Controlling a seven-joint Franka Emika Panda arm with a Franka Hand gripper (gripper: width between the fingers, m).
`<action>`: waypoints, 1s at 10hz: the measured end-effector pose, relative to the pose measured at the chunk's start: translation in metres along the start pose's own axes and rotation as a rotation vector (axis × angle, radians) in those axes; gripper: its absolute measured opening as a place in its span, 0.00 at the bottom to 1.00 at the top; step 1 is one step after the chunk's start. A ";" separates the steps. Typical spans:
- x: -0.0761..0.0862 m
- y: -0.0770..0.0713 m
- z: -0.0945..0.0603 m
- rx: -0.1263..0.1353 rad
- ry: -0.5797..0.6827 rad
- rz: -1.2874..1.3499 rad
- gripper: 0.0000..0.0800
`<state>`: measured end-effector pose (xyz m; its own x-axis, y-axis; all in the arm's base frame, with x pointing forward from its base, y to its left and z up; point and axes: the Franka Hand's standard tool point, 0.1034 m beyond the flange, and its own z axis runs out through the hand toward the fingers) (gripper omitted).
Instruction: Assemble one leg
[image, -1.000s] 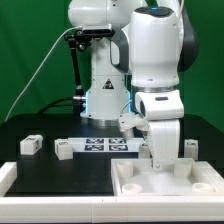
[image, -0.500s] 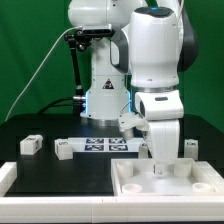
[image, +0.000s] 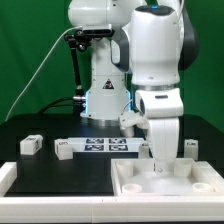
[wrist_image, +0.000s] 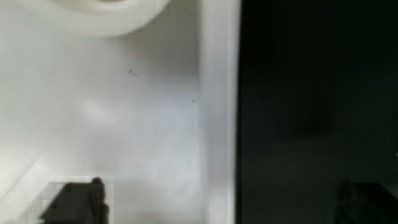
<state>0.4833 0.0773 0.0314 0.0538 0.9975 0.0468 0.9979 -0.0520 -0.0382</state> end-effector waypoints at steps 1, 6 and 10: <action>0.005 -0.002 -0.014 -0.020 -0.006 0.028 0.81; 0.017 -0.008 -0.034 -0.054 -0.007 0.163 0.81; 0.018 -0.015 -0.033 -0.055 0.027 0.617 0.81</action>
Offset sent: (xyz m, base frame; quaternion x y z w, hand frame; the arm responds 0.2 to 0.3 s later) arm -0.0122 0.0109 0.0184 -0.0302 0.0016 0.1250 0.9917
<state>0.4704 0.0941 0.0653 0.6218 0.7810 0.0575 0.7828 -0.6222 -0.0143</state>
